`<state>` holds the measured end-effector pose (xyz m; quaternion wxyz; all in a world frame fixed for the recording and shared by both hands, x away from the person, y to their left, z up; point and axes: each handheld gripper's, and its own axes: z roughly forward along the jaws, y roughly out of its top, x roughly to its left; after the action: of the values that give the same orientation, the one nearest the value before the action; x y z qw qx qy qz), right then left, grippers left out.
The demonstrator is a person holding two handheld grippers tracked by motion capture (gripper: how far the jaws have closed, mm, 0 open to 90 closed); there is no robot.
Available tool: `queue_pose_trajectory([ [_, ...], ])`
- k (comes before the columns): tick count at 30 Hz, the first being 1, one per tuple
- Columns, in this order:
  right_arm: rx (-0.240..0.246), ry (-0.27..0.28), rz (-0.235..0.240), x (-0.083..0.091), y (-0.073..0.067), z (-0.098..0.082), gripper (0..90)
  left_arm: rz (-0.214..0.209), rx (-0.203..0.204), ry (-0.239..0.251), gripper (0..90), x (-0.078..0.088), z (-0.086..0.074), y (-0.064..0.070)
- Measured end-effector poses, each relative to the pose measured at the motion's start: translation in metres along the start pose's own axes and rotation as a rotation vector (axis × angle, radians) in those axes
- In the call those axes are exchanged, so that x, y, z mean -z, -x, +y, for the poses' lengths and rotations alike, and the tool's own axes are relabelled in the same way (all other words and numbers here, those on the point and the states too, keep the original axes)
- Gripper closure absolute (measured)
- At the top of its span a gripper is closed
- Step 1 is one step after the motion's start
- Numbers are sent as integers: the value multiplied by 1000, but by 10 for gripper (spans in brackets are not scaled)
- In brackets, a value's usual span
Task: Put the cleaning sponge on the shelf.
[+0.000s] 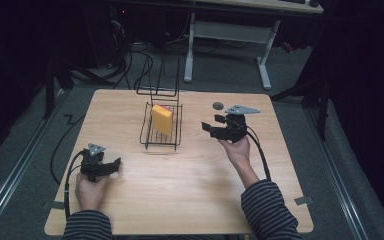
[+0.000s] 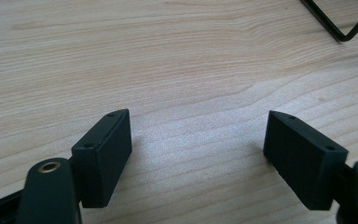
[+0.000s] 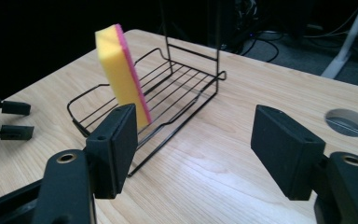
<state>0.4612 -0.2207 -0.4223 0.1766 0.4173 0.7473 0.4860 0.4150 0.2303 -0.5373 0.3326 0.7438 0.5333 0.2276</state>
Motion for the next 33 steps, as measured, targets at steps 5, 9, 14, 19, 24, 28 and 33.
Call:
queue_pose_trajectory([
  [5,-6,10,-11,13,7,-1,325,1,1,-1,238,0,0,0],
  [9,-6,23,-20,22,10,-1,327,1,1,-1,238,0,0,0],
  [14,-22,26,-26,28,15,-3,335,2,2,-1,238,0,0,0],
  [19,-41,14,-58,41,23,-11,351,4,3,0,238,0,0,0],
  [24,-43,35,-68,56,26,-11,355,3,3,0,238,0,0,0],
  [28,-42,39,-77,63,28,-11,360,4,3,-1,239,0,0,0],
  [33,-61,70,-86,75,30,-19,380,4,3,-1,238,0,0,0],
])
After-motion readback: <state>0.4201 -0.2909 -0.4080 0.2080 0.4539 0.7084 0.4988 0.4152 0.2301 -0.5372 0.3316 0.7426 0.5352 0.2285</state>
